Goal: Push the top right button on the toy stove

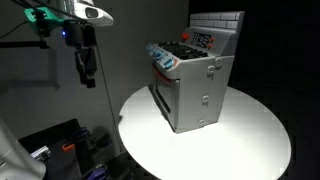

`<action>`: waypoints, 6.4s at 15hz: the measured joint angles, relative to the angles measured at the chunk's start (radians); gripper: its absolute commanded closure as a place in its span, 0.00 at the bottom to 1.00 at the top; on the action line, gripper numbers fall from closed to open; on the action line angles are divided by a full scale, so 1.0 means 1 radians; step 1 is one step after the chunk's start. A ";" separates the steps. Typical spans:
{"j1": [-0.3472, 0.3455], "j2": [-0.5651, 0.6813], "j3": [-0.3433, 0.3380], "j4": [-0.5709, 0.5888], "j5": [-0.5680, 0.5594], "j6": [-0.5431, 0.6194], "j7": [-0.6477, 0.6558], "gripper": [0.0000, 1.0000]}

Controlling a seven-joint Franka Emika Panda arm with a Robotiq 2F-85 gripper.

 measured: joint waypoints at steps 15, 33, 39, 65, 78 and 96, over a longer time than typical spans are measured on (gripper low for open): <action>-0.016 0.067 -0.004 0.089 0.000 0.079 0.083 0.00; -0.053 0.502 -0.084 0.543 0.067 0.343 0.178 0.00; -0.057 0.605 -0.096 0.657 0.064 0.439 0.256 0.00; -0.075 0.812 -0.132 0.784 -0.213 0.672 0.683 0.00; -0.048 0.931 -0.203 0.920 -0.213 0.662 0.746 0.00; -0.008 1.022 -0.237 1.013 -0.211 0.643 0.754 0.00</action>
